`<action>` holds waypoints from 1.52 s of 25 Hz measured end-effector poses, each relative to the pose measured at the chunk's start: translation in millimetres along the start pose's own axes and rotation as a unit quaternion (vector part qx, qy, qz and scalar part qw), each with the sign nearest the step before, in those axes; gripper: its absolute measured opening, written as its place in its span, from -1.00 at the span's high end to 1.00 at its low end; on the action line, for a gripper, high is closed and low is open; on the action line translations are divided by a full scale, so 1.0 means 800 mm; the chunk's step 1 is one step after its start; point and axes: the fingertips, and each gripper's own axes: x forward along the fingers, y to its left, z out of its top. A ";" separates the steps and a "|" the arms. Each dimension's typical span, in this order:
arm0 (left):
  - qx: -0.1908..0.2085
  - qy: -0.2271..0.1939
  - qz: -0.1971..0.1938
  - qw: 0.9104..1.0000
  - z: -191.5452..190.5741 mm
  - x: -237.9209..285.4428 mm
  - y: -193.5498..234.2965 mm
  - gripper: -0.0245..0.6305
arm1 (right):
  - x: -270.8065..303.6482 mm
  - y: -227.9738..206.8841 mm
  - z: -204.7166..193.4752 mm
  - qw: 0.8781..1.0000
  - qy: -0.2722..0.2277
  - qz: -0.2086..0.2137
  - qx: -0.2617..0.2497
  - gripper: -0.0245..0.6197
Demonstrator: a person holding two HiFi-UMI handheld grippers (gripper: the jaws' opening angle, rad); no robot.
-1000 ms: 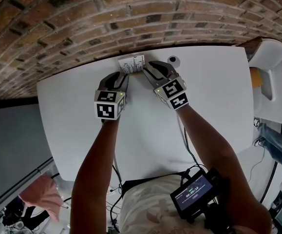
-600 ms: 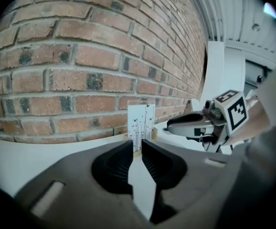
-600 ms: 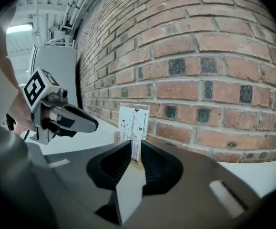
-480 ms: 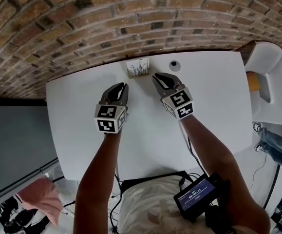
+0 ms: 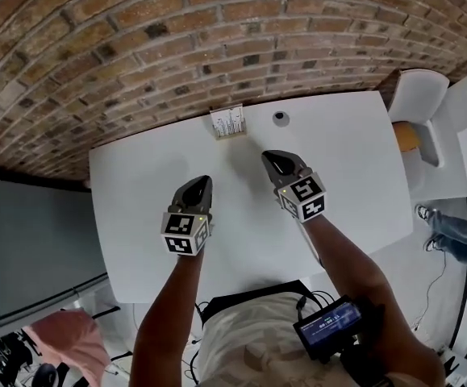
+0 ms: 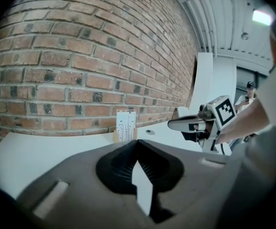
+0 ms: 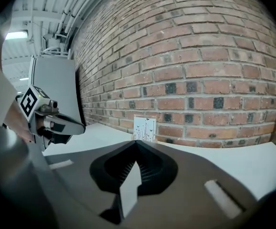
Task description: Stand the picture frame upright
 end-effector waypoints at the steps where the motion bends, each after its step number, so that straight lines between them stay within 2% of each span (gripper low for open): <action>1: 0.002 0.000 -0.002 1.000 -0.003 -0.009 -0.006 0.92 | -0.009 0.006 0.000 1.000 0.000 0.000 0.000 0.90; 15: -0.002 -0.007 -0.017 1.000 -0.045 -0.151 -0.059 0.92 | -0.138 0.095 -0.020 1.000 -0.018 0.004 0.024 0.90; 21: -0.028 -0.021 -0.011 0.999 -0.066 -0.197 -0.075 0.92 | -0.181 0.123 -0.026 0.998 -0.036 -0.007 0.051 0.90; 28: -0.037 -0.039 -0.008 0.999 -0.066 -0.237 -0.082 0.92 | -0.224 0.141 -0.024 0.998 -0.038 -0.016 0.042 0.90; 38: -0.026 -0.061 -0.029 0.997 -0.056 -0.268 -0.110 0.92 | -0.253 0.191 -0.035 0.997 -0.051 -0.007 0.058 0.90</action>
